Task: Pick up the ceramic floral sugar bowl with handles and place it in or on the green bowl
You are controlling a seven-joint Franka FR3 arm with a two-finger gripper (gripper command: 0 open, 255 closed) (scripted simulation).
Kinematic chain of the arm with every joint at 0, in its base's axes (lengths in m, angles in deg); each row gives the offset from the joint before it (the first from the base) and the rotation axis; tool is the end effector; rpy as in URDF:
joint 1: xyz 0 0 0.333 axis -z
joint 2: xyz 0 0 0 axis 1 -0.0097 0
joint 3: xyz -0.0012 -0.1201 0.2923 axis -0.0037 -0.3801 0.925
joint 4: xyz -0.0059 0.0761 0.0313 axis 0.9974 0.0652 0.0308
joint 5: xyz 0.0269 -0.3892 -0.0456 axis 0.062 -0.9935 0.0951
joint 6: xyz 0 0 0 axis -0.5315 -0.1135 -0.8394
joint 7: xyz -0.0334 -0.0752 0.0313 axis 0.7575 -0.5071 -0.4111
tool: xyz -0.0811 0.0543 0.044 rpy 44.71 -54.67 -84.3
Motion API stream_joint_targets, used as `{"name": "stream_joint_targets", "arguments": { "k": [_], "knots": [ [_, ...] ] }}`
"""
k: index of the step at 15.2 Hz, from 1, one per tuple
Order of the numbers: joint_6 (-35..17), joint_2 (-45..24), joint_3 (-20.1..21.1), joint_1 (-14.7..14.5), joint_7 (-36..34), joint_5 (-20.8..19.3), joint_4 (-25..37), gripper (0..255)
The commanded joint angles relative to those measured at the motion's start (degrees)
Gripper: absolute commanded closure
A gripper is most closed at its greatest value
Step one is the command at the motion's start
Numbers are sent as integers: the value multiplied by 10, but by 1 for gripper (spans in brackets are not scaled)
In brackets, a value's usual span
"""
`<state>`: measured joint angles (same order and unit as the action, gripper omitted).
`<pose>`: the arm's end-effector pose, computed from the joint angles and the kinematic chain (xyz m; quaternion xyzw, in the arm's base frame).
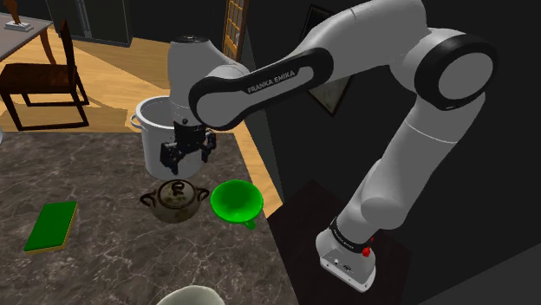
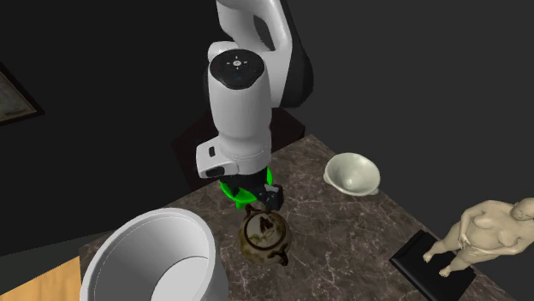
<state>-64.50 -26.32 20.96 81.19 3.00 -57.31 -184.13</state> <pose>0.4564 0.3026 0.3780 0.9996 -0.0245 -0.0142 0.0058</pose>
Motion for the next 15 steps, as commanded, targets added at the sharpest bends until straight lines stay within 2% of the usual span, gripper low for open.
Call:
{"name": "stream_joint_targets", "arguments": {
  "k": [1,3,10,15],
  "knots": [
    [-6,-46,5,-9,-25,-16,31,0],
    [-11,-82,6,-20,-43,-27,55,0],
    [-59,-111,0,-26,-56,-45,33,0],
    [-62,-114,0,-27,-57,-47,32,0]
  ]
}}
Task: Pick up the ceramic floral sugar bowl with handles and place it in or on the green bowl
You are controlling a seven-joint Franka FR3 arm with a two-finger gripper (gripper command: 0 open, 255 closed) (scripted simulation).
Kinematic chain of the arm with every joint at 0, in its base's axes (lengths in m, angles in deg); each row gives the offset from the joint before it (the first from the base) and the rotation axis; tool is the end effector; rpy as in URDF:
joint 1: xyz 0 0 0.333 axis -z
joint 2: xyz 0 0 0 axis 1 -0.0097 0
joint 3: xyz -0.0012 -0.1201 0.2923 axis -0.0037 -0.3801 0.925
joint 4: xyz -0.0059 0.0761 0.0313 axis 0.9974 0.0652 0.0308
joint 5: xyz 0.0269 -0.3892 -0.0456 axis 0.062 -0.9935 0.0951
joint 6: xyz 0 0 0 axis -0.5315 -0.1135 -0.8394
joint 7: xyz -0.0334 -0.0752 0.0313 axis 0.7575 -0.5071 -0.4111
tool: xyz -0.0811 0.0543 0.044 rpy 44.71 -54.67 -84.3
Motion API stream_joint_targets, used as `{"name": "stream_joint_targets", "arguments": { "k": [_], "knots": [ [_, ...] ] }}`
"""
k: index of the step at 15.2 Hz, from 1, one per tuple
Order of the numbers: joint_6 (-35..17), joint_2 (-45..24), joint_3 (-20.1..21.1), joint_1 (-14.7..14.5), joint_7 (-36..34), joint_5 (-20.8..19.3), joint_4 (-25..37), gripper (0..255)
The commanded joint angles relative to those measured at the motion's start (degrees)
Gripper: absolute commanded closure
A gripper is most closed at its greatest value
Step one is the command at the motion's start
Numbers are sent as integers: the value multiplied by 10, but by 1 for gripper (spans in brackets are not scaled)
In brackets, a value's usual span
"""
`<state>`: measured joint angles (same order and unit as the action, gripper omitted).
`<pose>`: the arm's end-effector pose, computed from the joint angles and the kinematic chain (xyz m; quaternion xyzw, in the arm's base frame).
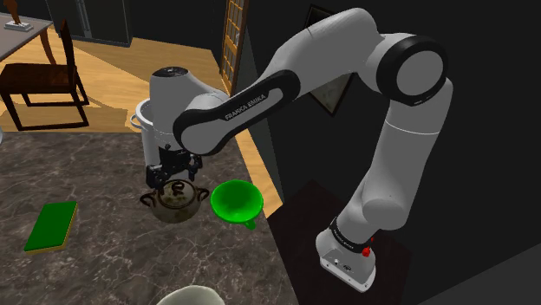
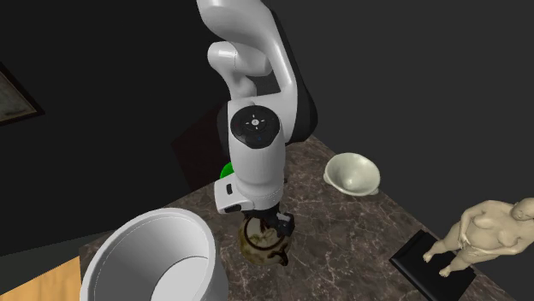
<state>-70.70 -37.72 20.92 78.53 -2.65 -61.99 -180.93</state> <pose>0.4695 0.3368 0.3096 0.9992 -0.0282 -0.0266 0.0010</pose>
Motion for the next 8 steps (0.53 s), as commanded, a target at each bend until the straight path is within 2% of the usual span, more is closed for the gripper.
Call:
{"name": "stream_joint_targets", "arguments": {
  "k": [1,3,4,8],
  "knots": [
    [0,0,0,0,0,0,0,0],
    [0,0,0,0,0,0,0,0],
    [0,0,0,0,0,0,0,255],
    [0,0,0,0,0,0,0,255]
  ]
}}
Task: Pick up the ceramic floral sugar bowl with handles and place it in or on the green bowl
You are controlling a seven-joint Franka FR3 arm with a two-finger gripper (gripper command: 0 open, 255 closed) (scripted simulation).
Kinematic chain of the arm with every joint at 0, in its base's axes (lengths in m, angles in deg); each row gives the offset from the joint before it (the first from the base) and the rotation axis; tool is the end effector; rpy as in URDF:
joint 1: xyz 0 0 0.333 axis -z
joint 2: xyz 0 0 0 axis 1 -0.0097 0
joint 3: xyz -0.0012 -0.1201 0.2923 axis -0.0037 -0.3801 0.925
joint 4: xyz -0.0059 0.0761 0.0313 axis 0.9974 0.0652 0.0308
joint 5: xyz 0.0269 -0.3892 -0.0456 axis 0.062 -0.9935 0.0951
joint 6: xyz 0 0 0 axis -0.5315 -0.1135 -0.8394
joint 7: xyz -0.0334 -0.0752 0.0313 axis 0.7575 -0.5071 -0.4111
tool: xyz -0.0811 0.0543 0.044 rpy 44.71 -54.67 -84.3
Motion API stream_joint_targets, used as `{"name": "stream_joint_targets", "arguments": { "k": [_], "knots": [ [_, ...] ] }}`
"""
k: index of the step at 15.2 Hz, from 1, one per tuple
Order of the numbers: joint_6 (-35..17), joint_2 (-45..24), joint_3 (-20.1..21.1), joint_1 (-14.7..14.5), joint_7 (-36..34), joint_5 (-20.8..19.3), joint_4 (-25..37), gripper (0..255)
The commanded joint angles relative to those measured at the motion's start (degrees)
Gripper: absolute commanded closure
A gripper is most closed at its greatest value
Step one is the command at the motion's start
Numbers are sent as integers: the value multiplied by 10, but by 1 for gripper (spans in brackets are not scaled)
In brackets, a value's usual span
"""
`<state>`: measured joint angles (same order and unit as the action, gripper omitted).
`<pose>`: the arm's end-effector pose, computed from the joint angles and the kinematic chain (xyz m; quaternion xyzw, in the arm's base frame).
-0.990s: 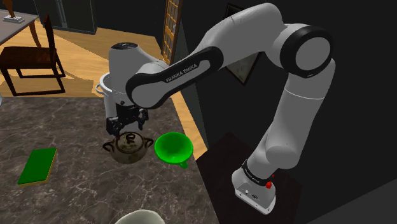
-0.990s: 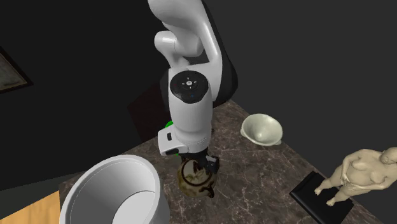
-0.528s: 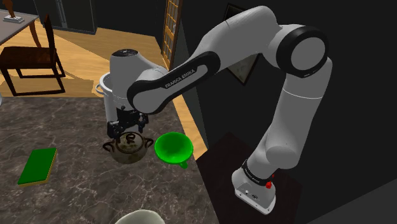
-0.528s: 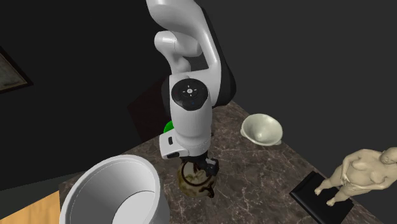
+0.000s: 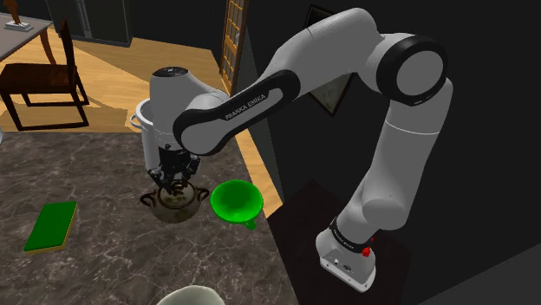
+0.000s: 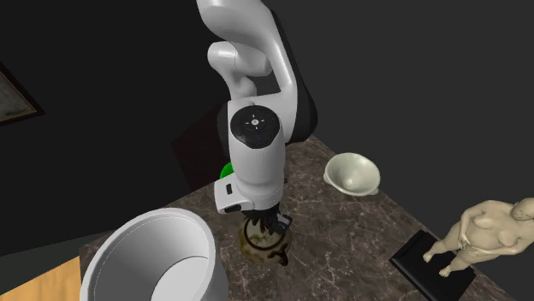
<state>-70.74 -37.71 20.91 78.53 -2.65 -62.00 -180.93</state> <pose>0.4696 0.3368 0.3097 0.9993 -0.0282 -0.0263 0.0008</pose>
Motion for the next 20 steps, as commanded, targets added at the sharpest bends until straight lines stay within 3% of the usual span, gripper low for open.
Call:
{"name": "stream_joint_targets", "arguments": {
  "k": [1,5,20],
  "knots": [
    [0,0,0,0,0,0,0,255],
    [0,0,0,0,0,0,0,255],
    [102,65,11,10,23,38,44,255]
  ]
}}
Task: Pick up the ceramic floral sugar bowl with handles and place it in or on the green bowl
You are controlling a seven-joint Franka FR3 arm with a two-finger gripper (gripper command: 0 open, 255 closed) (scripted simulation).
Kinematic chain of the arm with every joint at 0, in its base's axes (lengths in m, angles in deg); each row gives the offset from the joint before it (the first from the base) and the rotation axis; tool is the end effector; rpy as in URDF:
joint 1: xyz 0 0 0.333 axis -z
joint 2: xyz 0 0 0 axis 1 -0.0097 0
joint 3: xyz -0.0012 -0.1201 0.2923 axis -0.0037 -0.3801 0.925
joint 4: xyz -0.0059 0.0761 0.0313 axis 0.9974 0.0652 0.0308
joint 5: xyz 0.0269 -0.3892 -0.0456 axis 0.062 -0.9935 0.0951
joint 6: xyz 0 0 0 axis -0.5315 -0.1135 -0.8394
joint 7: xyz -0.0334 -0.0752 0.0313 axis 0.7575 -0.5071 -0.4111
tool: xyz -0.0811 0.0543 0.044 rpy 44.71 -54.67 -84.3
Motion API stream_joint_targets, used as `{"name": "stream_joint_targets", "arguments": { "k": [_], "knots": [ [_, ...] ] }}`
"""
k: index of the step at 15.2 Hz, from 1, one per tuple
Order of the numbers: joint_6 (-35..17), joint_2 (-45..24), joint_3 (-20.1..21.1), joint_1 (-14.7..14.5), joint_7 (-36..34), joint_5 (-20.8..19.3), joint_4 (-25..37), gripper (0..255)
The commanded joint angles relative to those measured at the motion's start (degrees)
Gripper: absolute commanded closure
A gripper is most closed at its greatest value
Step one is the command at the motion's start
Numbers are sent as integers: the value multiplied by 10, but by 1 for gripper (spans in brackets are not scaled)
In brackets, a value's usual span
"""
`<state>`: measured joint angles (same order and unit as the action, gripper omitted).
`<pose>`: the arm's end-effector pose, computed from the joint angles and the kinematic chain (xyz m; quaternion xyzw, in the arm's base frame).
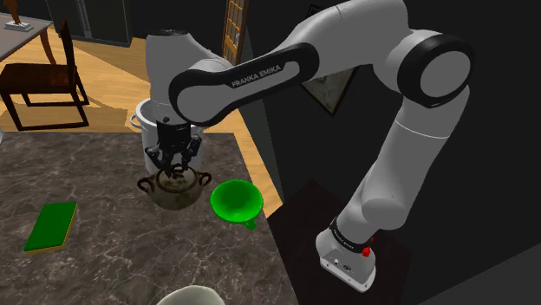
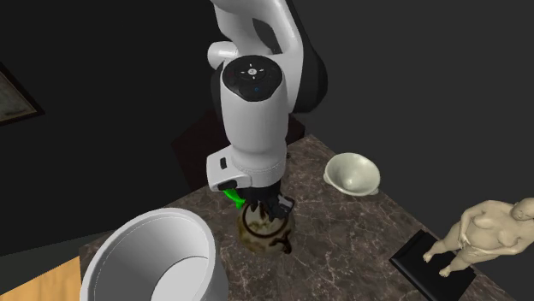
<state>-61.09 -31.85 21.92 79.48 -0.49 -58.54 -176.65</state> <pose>0.4706 0.3370 0.3828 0.9992 -0.0283 -0.0273 0.0013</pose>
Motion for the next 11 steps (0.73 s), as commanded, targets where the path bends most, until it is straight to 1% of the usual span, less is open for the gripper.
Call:
{"name": "stream_joint_targets", "arguments": {
  "k": [1,11],
  "knots": [
    [13,10,1,1,3,5,5,255],
    [85,38,3,4,11,20,52,255]
  ]
}}
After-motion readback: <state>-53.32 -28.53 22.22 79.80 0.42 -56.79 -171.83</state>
